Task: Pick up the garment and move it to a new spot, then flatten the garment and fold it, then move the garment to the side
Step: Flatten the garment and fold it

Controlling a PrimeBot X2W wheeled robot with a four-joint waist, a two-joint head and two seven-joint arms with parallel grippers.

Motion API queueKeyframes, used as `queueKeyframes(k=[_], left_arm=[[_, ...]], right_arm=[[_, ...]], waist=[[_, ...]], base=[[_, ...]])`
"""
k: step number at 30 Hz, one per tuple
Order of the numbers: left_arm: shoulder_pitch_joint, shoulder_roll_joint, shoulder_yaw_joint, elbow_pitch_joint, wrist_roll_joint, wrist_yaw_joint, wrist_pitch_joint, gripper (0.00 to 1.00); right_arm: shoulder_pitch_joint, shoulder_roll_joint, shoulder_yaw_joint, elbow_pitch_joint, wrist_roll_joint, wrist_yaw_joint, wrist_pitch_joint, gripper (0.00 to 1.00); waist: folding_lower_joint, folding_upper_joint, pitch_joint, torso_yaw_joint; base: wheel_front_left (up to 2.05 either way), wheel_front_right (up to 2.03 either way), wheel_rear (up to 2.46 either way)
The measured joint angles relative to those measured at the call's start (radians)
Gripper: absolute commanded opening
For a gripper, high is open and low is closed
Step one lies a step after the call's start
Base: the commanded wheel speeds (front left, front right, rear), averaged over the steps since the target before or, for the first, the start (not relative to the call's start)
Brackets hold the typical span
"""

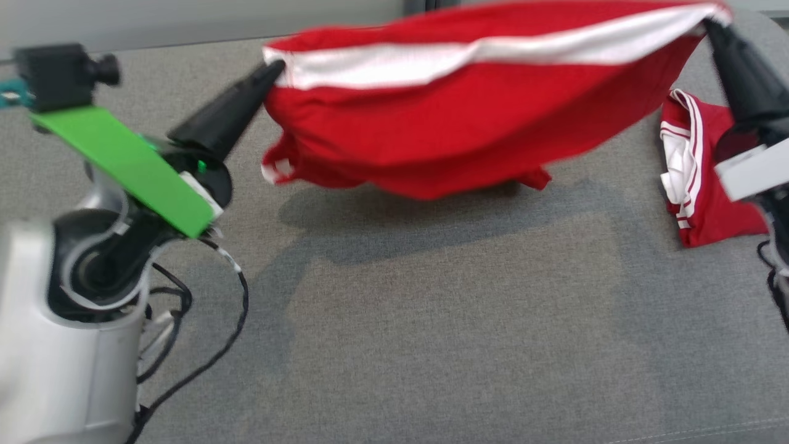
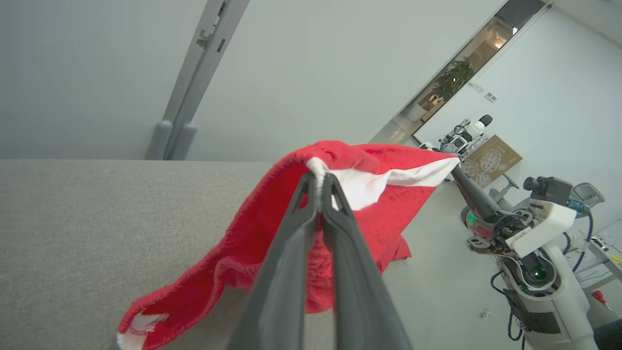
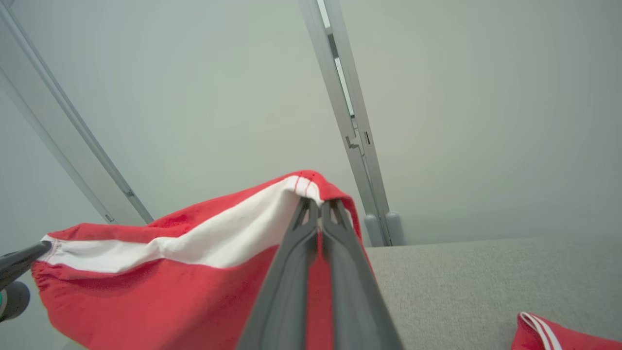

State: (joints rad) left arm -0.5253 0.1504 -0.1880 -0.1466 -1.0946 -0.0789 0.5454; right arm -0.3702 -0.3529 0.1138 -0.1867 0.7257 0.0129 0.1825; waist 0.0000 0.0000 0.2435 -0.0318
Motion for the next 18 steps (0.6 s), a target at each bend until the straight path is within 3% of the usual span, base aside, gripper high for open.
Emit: queueKeyframes(k=[4, 8, 11, 14, 18], left_arm=[[-0.051, 0.001, 0.091, -0.092, -0.085, 0.001, -0.004, 0.0], [-0.052, 0.001, 0.115, -0.194, -0.166, 0.013, 0.031, 0.0], [-0.052, -0.001, 0.126, -0.308, -0.245, 0.047, 0.072, 0.0], [-0.056, -0.013, 0.13, -0.429, -0.329, 0.108, 0.109, 0.0], [-0.086, -0.01, 0.153, -0.469, -0.348, 0.214, 0.152, 0.0]], right_arm=[[-0.071, 0.035, -0.115, -0.053, 0.164, 0.012, -0.02, 0.0], [-0.056, 0.038, -0.122, -0.137, 0.358, 0.093, 0.019, 0.0], [-0.022, 0.051, -0.154, -0.255, 0.523, 0.092, 0.053, 0.0], [-0.014, 0.024, -0.246, -0.361, 0.632, 0.09, 0.08, 0.0], [-0.01, -0.072, -0.288, -0.368, 0.64, 0.024, 0.17, 0.0]], waist=[[0.0, 0.0, -0.043, -0.003], [0.0, 0.0, -0.089, -0.011], [0.0, 0.0, -0.122, -0.019], [-0.0001, 0.0, -0.145, -0.031], [-0.0001, 0.0, -0.143, -0.047]], base=[[0.0, 0.0, 0.0], [0.0, 0.0, 0.0], [0.0, 0.0, 0.0], [0.0, 0.0, 0.0], [0.0, 0.0, 0.0]])
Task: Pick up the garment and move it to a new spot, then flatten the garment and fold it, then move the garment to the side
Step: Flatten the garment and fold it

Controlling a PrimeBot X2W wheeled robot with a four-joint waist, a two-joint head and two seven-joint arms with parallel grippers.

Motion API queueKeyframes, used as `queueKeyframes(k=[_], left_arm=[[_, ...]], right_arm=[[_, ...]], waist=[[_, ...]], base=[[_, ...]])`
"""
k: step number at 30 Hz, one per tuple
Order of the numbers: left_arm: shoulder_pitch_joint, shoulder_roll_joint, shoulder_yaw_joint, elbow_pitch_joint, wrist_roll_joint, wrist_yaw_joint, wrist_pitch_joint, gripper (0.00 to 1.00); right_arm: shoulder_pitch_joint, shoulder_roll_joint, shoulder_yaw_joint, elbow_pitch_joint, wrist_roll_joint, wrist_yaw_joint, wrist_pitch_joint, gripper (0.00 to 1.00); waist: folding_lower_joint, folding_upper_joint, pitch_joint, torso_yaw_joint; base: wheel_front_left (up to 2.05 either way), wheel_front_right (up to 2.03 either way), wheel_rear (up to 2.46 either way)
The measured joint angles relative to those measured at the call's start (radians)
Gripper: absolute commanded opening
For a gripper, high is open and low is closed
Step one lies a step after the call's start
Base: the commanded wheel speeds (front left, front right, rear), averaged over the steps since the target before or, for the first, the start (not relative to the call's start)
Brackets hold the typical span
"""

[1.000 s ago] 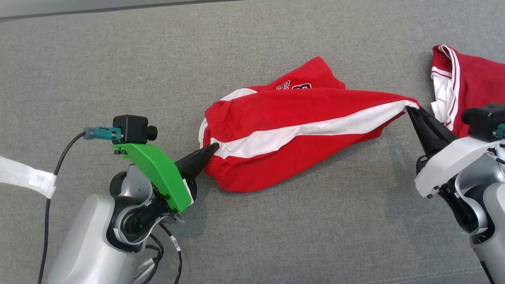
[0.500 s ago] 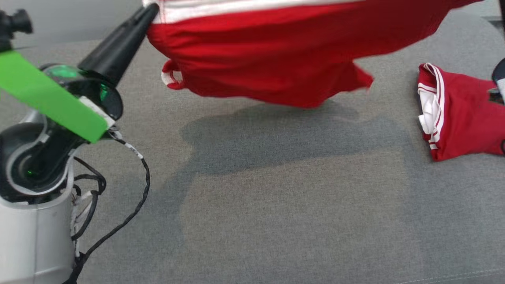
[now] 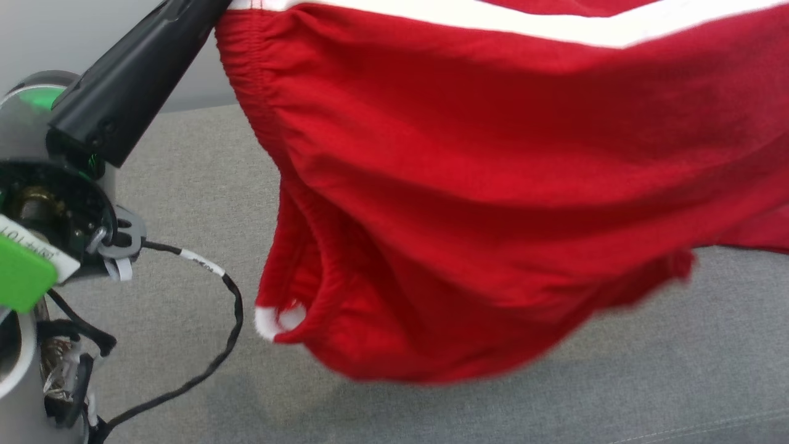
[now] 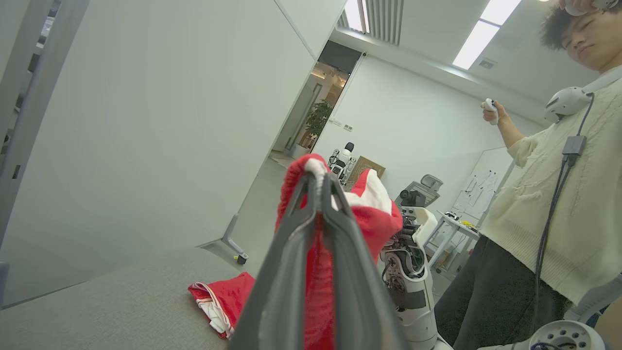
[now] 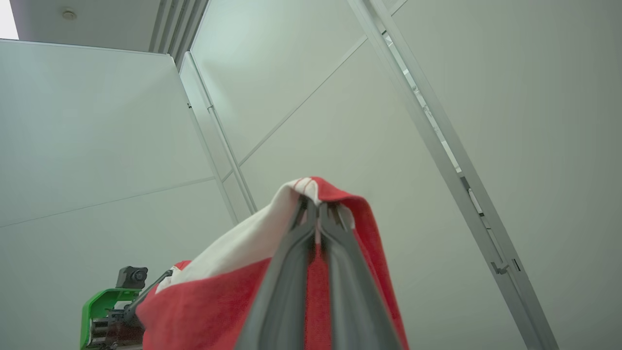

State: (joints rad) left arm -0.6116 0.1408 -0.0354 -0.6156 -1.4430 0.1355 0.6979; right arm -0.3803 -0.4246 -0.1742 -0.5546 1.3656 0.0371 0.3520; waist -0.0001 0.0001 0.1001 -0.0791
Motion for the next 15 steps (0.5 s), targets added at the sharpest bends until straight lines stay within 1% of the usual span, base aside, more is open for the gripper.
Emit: queueKeyframes(k=[2, 3, 5, 6, 8, 9, 10, 12, 14, 15], left_arm=[[-0.003, 0.012, 0.009, 0.046, 0.001, 0.011, 0.019, 0.0], [-0.003, 0.019, 0.011, 0.091, 0.004, 0.013, 0.028, 0.0], [0.0, 0.053, 0.006, 0.211, 0.045, 0.013, 0.044, 0.0], [0.004, 0.067, 0.004, 0.274, 0.068, 0.013, 0.049, 0.0], [0.013, 0.094, -0.017, 0.388, 0.154, 0.008, 0.05, 0.0], [0.013, 0.094, -0.017, 0.388, 0.154, 0.008, 0.05, 0.0], [0.011, 0.107, -0.026, 0.439, 0.207, 0.006, 0.045, 0.0], [-0.012, 0.12, -0.039, 0.508, 0.323, 0.004, 0.01, 0.0], [-0.106, 0.087, -0.033, 0.505, 0.387, 0.003, -0.068, 0.0], [-0.18, 0.065, -0.038, 0.48, 0.405, 0.001, -0.096, 0.0]], right_arm=[[0.001, -0.009, 0.014, 0.038, 0.022, -0.04, 0.045, 0.0], [0.002, -0.008, 0.032, 0.067, 0.034, -0.06, 0.067, 0.0], [0.001, -0.003, 0.085, 0.131, 0.041, -0.094, 0.102, 0.0], [-0.001, 0.01, 0.115, 0.162, 0.041, -0.112, 0.114, 0.0], [-0.032, 0.06, 0.187, 0.233, 0.02, -0.158, 0.116, 0.0], [-0.032, 0.06, 0.187, 0.233, 0.02, -0.158, 0.116, 0.0], [-0.062, 0.081, 0.219, 0.269, -0.021, -0.169, 0.114, 0.0], [-0.16, 0.132, 0.235, 0.339, -0.103, -0.181, 0.066, 0.0], [-0.297, 0.187, 0.216, 0.368, -0.171, -0.18, -0.009, 0.0], [-0.367, 0.215, 0.198, 0.365, -0.177, -0.18, -0.04, 0.0]], waist=[[0.0, 0.0, 0.013, -0.005], [0.0, 0.0, 0.021, -0.006], [0.0, 0.0, 0.041, -0.007], [0.0, 0.0, 0.052, -0.007], [0.0, -0.0001, 0.078, -0.004], [0.0, -0.0001, 0.078, -0.004], [0.0, 0.0, 0.09, -0.003], [0.0, -0.0001, 0.117, 0.0], [0.0001, -0.0001, 0.144, 0.002], [0.0003, -0.0001, 0.158, 0.003]], base=[[0.0, 0.0, 0.0], [0.0, 0.0, 0.0], [0.0, 0.0, 0.0], [0.0, 0.0, 0.0], [0.0, 0.0, 0.0], [0.0, 0.0, 0.0], [0.0, 0.0, 0.0], [0.0, 0.0, 0.0], [0.0, 0.0, 0.0], [0.0, 0.0, 0.0]])
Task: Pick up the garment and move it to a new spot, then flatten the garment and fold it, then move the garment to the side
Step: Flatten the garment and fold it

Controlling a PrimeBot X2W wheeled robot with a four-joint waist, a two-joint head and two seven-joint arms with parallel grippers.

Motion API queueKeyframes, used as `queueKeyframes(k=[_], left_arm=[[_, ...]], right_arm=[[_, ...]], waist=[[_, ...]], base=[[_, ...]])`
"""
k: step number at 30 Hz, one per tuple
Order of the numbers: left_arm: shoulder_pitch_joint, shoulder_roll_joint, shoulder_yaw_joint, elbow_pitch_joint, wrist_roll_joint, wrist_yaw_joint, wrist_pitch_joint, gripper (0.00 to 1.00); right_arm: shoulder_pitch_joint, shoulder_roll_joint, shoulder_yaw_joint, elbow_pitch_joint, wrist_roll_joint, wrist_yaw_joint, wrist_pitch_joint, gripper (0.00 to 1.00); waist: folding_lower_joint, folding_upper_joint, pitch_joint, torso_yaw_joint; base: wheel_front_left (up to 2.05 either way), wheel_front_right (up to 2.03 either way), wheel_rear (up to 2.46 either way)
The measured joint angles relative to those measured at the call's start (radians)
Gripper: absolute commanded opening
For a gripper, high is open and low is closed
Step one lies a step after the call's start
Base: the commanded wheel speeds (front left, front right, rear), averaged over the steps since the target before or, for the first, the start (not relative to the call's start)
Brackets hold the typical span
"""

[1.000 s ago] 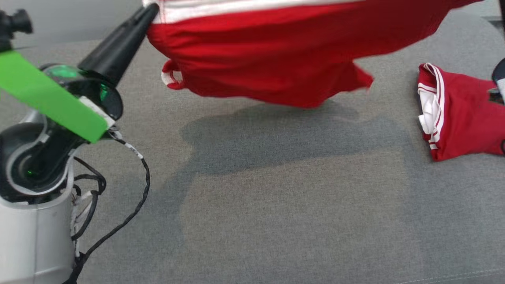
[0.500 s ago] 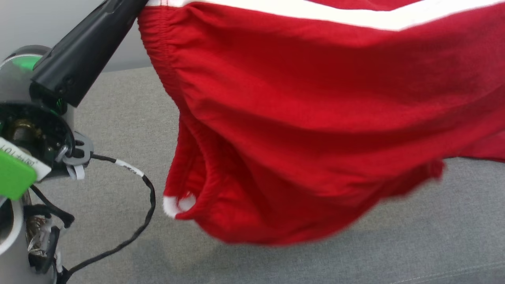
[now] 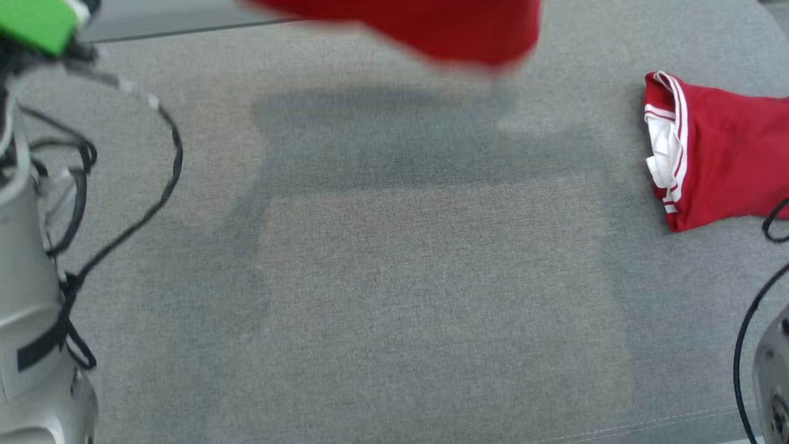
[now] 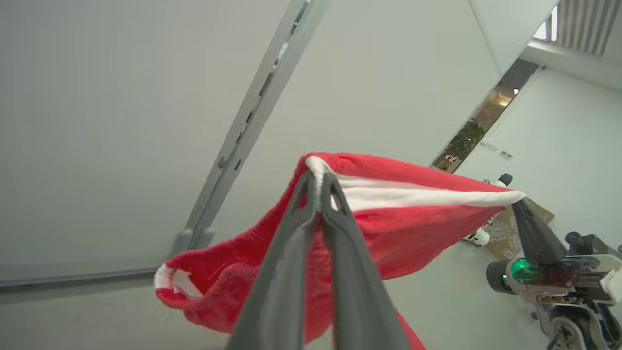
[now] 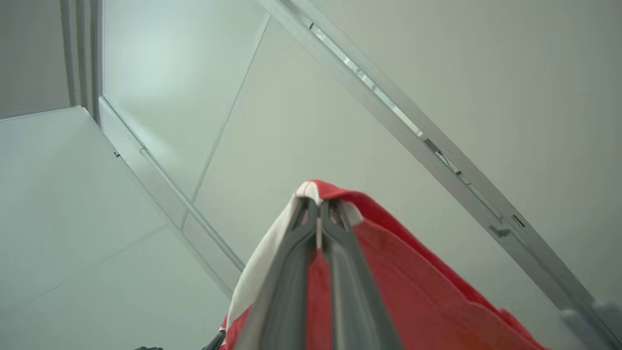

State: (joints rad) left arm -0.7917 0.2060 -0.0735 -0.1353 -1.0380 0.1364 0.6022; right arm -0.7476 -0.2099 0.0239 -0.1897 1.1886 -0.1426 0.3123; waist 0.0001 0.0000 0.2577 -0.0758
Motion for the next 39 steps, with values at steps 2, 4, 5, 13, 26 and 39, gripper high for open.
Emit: queueKeyframes(k=[2, 4, 5, 13, 26, 39], left_arm=[[-0.154, -0.047, -0.012, -0.059, 0.001, -0.004, -0.044, 0.0], [-0.225, -0.026, -0.049, -0.094, 0.043, -0.045, -0.054, 0.0], [-0.224, -0.004, -0.065, -0.095, 0.073, -0.079, -0.063, 0.0], [0.189, -0.04, -0.058, 0.085, 0.028, -0.157, -0.164, 0.0], [0.488, -0.096, -0.021, 0.274, -0.013, -0.258, -0.358, 0.0], [0.774, -0.091, -0.116, 0.228, -0.051, -0.261, -0.379, 0.0]], right_arm=[[-0.12, 0.032, -0.032, -0.013, -0.005, 0.001, -0.052, 0.0], [-0.176, 0.028, -0.038, -0.015, -0.024, 0.009, -0.076, 0.0], [-0.175, 0.022, -0.031, 0.002, -0.034, 0.01, -0.083, 0.0], [0.203, 0.025, 0.073, 0.224, -0.061, 0.01, -0.046, 0.0], [0.455, -0.026, 0.137, 0.331, -0.063, 0.136, -0.026, 0.0], [0.69, -0.127, 0.112, 0.215, -0.04, 0.23, 0.004, 0.0]], waist=[[-0.0001, 0.0, 0.028, 0.002], [-0.0002, 0.0001, 0.055, 0.004], [-0.0002, 0.0001, 0.068, 0.005], [0.0, 0.0, 0.131, -0.002], [-0.0001, 0.0, 0.139, -0.028], [-0.0002, 0.0, 0.021, -0.013]], base=[[0.0, 0.0, 0.0], [0.0, 0.0, 0.0], [0.0, 0.0, 0.0], [0.0, 0.0, 0.0], [0.0, 0.0, 0.0], [0.0, 0.0, 0.0]])
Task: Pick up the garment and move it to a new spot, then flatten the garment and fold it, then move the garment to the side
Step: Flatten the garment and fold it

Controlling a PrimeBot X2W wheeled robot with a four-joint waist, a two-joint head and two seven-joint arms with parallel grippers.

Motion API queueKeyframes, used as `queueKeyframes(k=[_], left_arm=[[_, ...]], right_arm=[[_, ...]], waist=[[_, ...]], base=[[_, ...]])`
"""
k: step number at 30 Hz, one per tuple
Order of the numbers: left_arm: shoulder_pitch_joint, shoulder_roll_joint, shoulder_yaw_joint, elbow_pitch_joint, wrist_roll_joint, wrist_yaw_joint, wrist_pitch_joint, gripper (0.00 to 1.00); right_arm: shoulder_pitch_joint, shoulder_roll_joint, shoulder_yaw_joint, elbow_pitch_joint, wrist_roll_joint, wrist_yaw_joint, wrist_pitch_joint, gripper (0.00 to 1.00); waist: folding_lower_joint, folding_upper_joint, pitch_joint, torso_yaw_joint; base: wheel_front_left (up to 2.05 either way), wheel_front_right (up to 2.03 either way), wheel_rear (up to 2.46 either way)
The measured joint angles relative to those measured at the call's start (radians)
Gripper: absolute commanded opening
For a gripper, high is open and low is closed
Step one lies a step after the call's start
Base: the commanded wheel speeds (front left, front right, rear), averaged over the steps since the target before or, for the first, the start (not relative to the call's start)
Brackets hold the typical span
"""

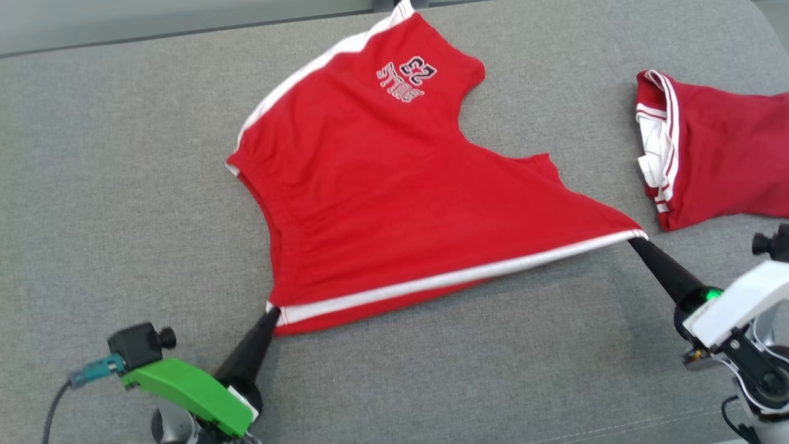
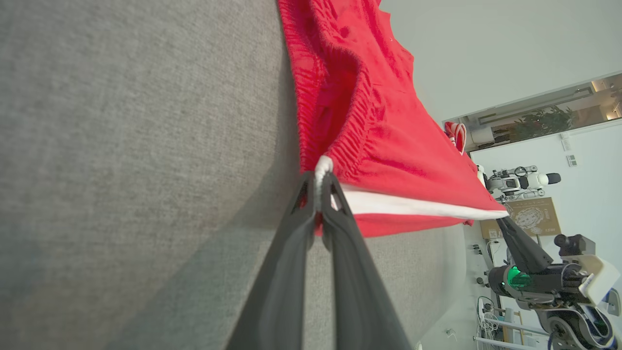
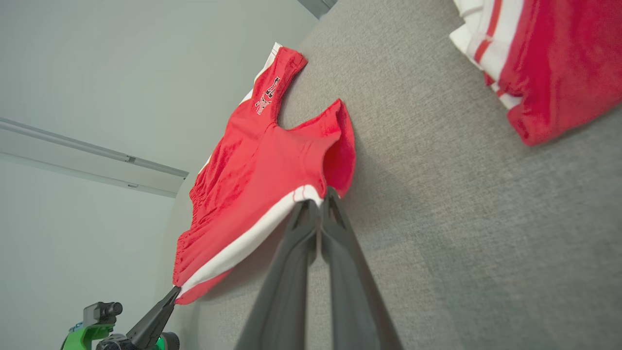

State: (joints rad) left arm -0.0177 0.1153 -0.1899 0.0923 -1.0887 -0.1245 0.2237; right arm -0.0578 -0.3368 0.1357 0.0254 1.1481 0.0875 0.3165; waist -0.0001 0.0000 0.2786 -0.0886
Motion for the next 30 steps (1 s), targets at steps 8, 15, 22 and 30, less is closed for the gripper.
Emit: queueKeyframes(k=[8, 15, 22, 30], left_arm=[[0.127, -0.014, -0.04, -0.017, -0.009, -0.007, -0.038, 0.0], [0.128, -0.006, -0.083, 0.031, 0.048, -0.007, -0.085, 0.0], [0.12, 0.0, -0.117, 0.055, 0.073, -0.007, -0.115, 0.21], [0.118, 0.014, -0.111, 0.098, 0.106, -0.007, -0.168, 1.0]], right_arm=[[0.211, -0.044, -0.034, 0.009, 0.018, -0.012, 0.012, 0.0], [0.209, -0.082, 0.038, 0.068, -0.133, -0.02, 0.005, 0.0], [0.176, -0.129, 0.122, 0.066, -0.314, -0.018, -0.039, 0.29], [0.12, -0.096, 0.175, 0.054, -0.415, -0.019, -0.11, 1.0]], waist=[[0.0, 0.0, -0.065, 0.018], [0.0, 0.0, -0.067, 0.023], [0.0, 0.0, -0.065, 0.022], [0.0, 0.0, -0.074, 0.018]], base=[[0.0, 0.0, 0.0], [0.0, 0.0, 0.0], [0.0, 0.0, 0.0], [0.0, 0.0, 0.0]])
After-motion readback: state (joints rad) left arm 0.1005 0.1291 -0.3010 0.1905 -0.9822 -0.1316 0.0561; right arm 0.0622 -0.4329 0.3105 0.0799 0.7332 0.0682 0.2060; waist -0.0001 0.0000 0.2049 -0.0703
